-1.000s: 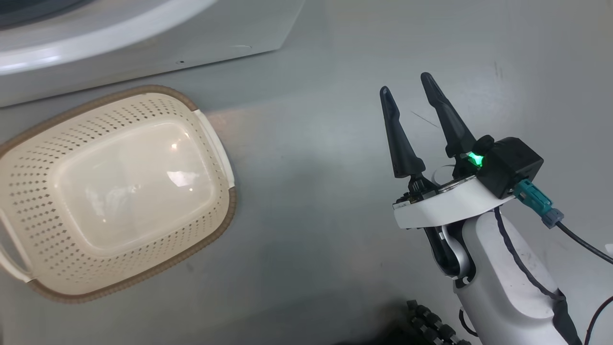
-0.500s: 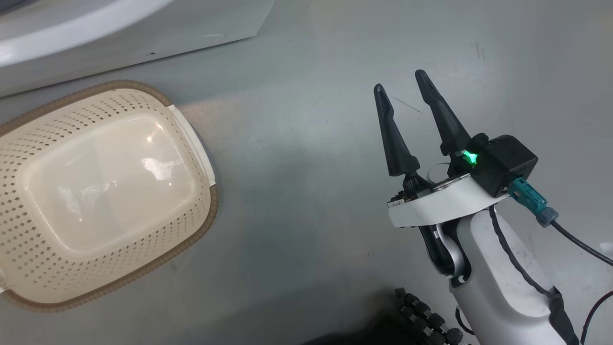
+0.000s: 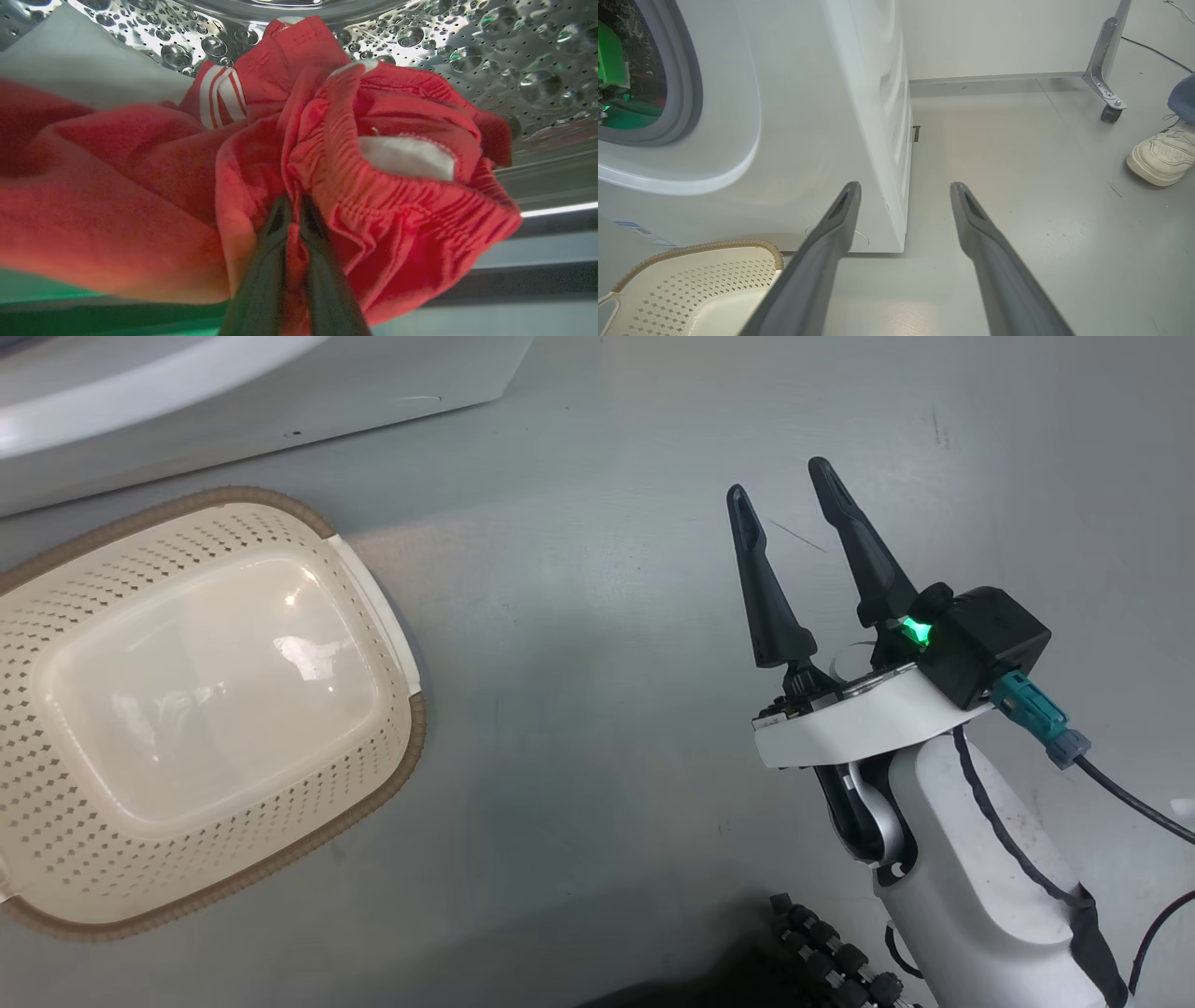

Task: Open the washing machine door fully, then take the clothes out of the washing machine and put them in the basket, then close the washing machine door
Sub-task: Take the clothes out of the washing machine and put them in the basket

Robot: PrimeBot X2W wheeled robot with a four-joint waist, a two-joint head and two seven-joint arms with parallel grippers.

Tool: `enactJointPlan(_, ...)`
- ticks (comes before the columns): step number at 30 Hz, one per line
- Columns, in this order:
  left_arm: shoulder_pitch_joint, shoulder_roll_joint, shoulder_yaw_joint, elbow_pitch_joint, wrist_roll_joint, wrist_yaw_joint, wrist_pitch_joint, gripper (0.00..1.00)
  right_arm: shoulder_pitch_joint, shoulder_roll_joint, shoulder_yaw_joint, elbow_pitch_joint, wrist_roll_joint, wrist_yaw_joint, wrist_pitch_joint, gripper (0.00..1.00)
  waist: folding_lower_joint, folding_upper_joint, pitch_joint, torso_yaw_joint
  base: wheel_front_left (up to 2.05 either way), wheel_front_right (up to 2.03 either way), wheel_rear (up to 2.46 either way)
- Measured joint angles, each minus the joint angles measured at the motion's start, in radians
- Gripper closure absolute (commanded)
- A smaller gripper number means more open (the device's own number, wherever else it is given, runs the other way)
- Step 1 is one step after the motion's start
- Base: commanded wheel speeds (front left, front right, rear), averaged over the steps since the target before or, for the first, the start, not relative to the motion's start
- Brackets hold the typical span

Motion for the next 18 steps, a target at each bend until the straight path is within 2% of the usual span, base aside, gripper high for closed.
enactJointPlan(6, -0.002, -0.004, -0.012, 0.005, 0.009, -0.001, -0.024, 1.0, 0.0, 0.0, -0.006, 0.008, 0.0, -0.001, 0.0, 0.0, 0.0001, 0.0, -0.006, 0.005, 0.0, 0.0, 0.0)
enactJointPlan(18, 0.021, -0.048, -0.028, -0.023, 0.043, -0.006, -0.201, 1.0, 0.0, 0.0, -0.034, 0.037, -0.048, -0.002, 0.0, 0.0, 0.0, 0.0, -0.047, 0.053, 0.0, 0.0, 0.0)
